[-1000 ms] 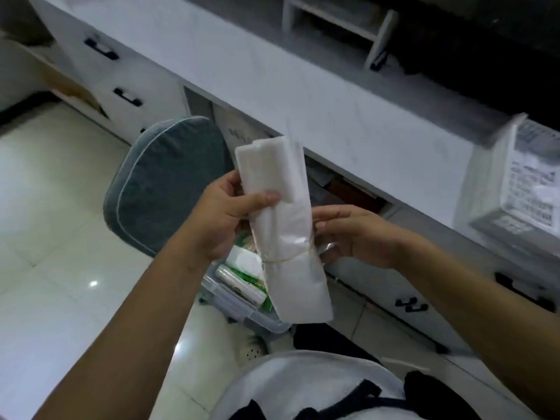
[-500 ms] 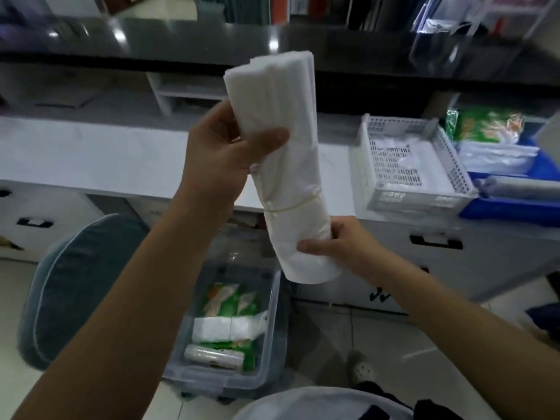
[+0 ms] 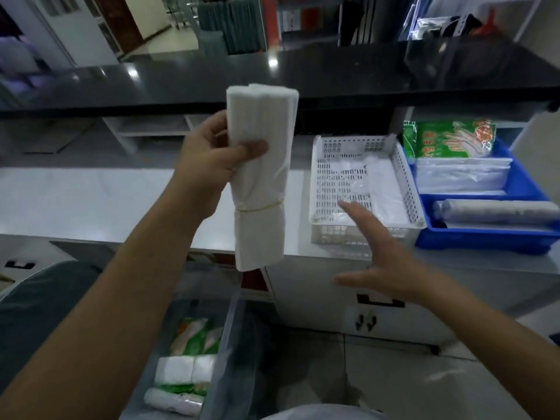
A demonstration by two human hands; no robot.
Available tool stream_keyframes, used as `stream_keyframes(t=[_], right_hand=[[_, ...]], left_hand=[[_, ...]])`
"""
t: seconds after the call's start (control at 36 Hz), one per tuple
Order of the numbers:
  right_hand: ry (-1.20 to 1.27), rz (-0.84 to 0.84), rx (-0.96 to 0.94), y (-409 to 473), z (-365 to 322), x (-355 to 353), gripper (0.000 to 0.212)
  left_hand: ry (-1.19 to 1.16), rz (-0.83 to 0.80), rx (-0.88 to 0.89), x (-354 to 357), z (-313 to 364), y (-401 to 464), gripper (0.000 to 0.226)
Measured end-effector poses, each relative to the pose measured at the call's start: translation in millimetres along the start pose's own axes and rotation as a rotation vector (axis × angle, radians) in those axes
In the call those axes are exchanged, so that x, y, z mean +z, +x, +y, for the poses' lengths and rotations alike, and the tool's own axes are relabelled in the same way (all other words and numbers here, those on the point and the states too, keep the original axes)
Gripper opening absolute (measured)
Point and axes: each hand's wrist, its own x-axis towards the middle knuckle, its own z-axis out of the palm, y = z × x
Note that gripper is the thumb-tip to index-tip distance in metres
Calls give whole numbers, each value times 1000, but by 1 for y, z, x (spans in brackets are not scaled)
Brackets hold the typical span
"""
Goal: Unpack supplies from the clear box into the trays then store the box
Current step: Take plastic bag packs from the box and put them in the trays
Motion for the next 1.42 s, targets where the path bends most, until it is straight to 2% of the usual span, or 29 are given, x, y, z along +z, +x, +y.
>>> stream_keyframes(t=[0.11, 0.22, 0.39, 0.53, 0.69, 0.89, 1.0, 1.06, 1.08, 1.17, 1.22, 1.25, 1.31, 1.33, 1.42], right_hand=[[-240, 173, -207, 21, 13, -46, 123], [-180, 254, -330, 40, 33, -64, 116], [354, 143, -96, 50, 61, -62, 107], [296, 230, -114, 63, 75, -55, 97], [221, 288, 69, 97, 92, -53, 88], [589, 322, 408, 132, 114, -40, 83], [618, 354, 505, 152, 129, -39, 79], [633, 370, 544, 162, 135, -36, 78], [639, 373, 559, 167, 137, -34, 77], [646, 369, 596, 183, 141, -23, 78], [586, 316, 596, 190, 143, -13, 79], [497, 259, 594, 193, 143, -9, 80], [211, 131, 588, 197, 145, 0, 78], [69, 91, 578, 199, 146, 2, 77], [-139, 39, 539, 212, 145, 3, 81]], left_hand=[[12, -16, -68, 49, -17, 18, 47], [-50, 1, -136, 83, -28, 38, 44], [-169, 15, -251, 114, -43, 80, 31], [-172, 29, -369, 127, -64, 136, 24], [-117, -8, -510, 143, -110, 200, 35], [-38, -38, -662, 170, -174, 257, 44], [-4, -51, -723, 181, -205, 281, 48], [93, -48, -688, 181, -216, 291, 48], [228, -57, -621, 177, -221, 295, 49], [801, -152, -284, 159, -236, 304, 69], [1023, -168, -119, 145, -245, 303, 76], [1059, -174, -90, 137, -249, 300, 77], [987, -208, -139, 122, -259, 294, 79], [878, -219, -209, 115, -266, 290, 80], [371, -208, -522, 99, -277, 276, 66]])
